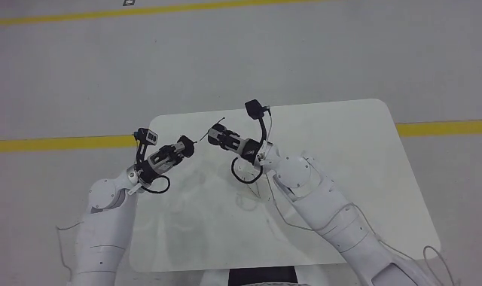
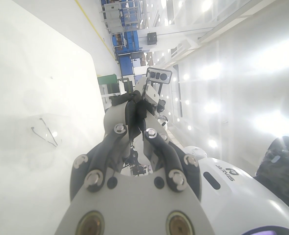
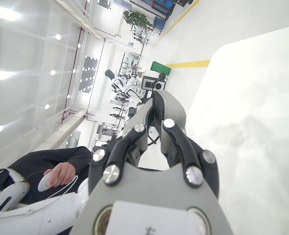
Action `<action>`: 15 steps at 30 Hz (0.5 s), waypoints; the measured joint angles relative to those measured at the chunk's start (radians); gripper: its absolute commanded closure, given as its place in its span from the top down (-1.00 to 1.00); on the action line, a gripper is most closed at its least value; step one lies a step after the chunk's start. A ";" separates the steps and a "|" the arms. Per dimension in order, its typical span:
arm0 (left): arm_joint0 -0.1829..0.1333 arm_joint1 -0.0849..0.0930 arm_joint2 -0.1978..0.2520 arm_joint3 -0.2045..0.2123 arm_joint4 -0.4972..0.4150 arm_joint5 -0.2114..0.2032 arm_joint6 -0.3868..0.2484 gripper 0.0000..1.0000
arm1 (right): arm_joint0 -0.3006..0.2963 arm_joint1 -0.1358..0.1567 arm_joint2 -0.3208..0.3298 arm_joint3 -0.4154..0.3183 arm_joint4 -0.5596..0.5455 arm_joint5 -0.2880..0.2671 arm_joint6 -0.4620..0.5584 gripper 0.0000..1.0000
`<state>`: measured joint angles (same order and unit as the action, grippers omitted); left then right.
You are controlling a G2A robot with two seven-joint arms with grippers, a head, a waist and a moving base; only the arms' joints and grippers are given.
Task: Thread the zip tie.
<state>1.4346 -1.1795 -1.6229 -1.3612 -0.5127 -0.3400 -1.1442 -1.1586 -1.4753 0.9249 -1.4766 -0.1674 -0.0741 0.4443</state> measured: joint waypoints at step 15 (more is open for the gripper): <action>0.000 0.000 0.000 0.000 0.000 0.000 0.000 -1.00 | -0.005 -0.002 -0.024 -0.011 -0.035 0.024 -0.021 -1.00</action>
<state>1.4346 -1.1795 -1.6229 -1.3612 -0.5127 -0.3400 -1.1442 -1.1631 -1.4778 0.9005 -1.4876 -0.2023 -0.0505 0.4236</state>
